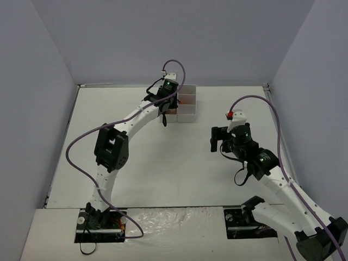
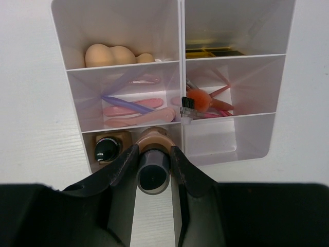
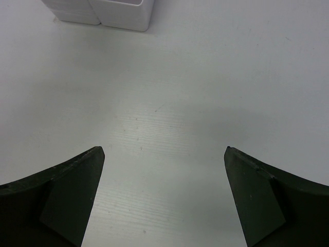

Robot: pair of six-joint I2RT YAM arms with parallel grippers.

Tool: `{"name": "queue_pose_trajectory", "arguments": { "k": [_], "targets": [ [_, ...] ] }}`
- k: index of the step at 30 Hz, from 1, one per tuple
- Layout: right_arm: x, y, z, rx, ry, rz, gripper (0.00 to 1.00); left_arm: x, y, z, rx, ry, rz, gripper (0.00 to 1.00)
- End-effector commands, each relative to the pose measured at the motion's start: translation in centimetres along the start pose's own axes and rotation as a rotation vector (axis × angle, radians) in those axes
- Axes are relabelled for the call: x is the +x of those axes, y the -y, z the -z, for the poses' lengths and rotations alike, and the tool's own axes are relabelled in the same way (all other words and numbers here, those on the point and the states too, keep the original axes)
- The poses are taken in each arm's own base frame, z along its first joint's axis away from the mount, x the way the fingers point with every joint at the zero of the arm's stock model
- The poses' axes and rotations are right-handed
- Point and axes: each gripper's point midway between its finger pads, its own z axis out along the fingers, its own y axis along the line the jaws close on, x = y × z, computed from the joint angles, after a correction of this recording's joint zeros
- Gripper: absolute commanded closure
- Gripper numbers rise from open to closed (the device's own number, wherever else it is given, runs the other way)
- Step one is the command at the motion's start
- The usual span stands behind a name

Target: Organize the makeup

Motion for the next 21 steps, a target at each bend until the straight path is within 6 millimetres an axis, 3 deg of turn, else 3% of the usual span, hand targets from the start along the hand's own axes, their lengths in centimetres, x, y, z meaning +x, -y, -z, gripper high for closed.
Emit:
{"name": "queue_pose_trajectory", "arguments": {
  "k": [1,9,15,19,21],
  "targets": [
    [-1.5,-0.2,0.0,-0.004,0.052,-0.028,0.00,-3.1,1.1,-0.2,0.031,0.110,0.015,0.97],
    [-1.3,-0.1,-0.1,0.000,0.049,-0.031,0.00,-2.1,1.0,-1.3,0.022,0.087,-0.001,0.87],
    [-1.9,-0.1,0.3,-0.001,0.066,-0.033,0.00,-2.5,1.1,-0.9,0.026,0.091,-0.011,0.63],
    [-2.5,-0.3,0.6,-0.008,0.077,-0.038,0.00,-3.7,1.1,0.5,0.031,0.115,-0.005,0.43],
    [-2.8,-0.4,0.7,-0.016,0.083,-0.044,0.00,-4.2,1.0,1.2,0.032,0.125,-0.003,0.38]
  ]
}}
